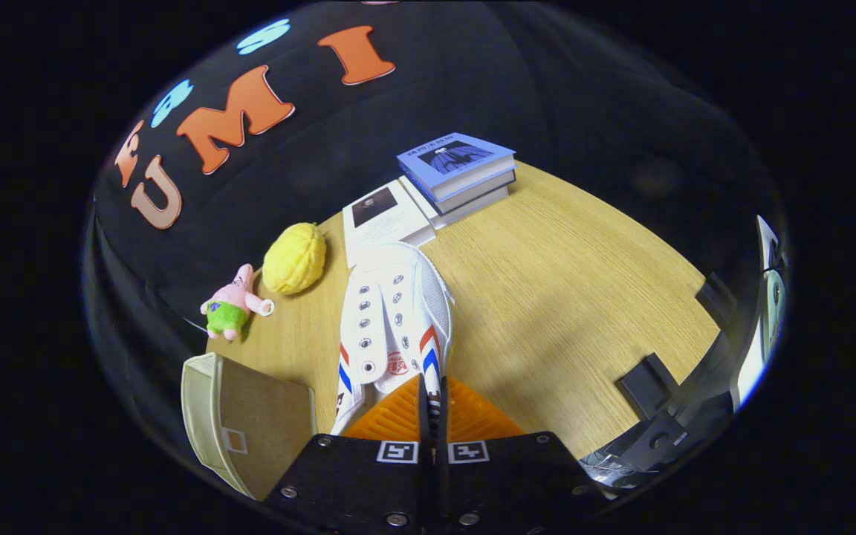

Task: Open the storage box then place both shoes into the box .Put the left shoe in first, then the right shoe, with the right side of both shoes facing outward in a uniform manner.

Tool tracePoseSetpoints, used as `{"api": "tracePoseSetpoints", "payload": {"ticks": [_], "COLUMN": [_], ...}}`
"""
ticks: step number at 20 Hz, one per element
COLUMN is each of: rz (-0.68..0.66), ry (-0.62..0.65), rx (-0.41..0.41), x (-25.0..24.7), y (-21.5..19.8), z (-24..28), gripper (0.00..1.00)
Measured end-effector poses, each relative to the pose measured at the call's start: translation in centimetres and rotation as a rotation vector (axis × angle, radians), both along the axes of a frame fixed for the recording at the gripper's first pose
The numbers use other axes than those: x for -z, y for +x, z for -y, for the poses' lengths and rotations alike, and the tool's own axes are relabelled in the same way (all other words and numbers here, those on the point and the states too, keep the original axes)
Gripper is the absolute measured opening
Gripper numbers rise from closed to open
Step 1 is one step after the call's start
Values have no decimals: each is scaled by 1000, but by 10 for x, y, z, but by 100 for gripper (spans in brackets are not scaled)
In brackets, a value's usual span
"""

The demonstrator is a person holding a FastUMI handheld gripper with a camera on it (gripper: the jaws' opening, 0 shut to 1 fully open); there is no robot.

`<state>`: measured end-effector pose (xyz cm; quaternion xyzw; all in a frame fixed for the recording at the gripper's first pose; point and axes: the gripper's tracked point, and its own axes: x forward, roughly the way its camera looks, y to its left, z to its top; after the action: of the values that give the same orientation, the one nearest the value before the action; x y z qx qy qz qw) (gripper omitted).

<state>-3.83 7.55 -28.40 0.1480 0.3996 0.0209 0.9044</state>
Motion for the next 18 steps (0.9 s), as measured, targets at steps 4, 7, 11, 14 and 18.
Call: {"api": "tracePoseSetpoints", "payload": {"ticks": [4, 7, 11, 14, 18], "rz": [43, 73, 116, 133, 130], "ry": [13, 39, 58, 40, 1], "rx": [-52, -77, -126, -177, -223], "x": [-32, -56, -74, -75, -61], "y": [-13, -28, -47, -60, -76], "z": [-52, -95, -151, -190, -229], "gripper": [0, 0, 0, 0, 0]}}
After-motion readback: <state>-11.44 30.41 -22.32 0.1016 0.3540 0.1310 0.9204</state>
